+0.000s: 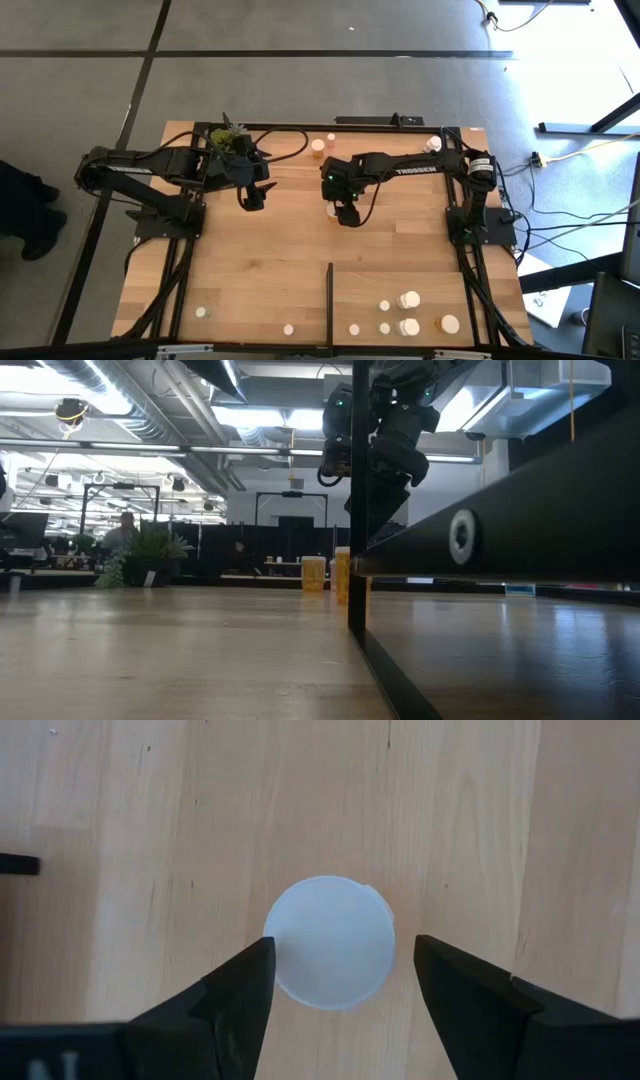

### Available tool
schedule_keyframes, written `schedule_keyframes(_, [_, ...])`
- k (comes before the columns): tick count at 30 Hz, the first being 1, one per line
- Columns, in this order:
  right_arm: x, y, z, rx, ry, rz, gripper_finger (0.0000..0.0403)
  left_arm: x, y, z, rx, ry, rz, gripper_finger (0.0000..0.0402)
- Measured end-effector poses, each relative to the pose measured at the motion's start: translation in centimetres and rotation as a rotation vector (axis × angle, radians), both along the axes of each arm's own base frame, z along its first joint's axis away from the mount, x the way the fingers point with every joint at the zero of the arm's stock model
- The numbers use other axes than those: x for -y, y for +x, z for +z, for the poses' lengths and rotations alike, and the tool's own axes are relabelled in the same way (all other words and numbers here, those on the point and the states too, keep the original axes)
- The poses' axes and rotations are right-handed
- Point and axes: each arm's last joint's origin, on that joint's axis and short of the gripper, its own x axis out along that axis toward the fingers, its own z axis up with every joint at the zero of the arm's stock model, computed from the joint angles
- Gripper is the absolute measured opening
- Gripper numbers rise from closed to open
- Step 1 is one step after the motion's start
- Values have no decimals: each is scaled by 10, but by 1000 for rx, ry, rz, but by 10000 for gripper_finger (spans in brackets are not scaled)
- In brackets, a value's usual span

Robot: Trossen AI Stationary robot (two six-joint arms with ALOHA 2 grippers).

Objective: Pick and place medicine bottles onto shelf by color
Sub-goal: Put the bottom orange pill bottle on the shelf aligned with the other orange pill bottle

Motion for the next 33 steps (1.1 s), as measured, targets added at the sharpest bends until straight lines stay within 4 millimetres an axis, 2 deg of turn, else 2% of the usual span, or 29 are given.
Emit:
schedule_keyframes(12, [0,-1,0,-11,1,5,242,-1,0,0,0,1,3,341])
schedule_keyframes(21, [0,-1,0,-11,0,7,242,-16,-1,0,-2,0,72,341])
schedule_keyframes(27, [0,-1,0,-11,0,7,242,-22,0,-2,-16,-116,-30,341])
schedule_keyframes(33, [0,-1,0,-11,-1,7,242,-25,0,-2,-14,-148,-42,341])
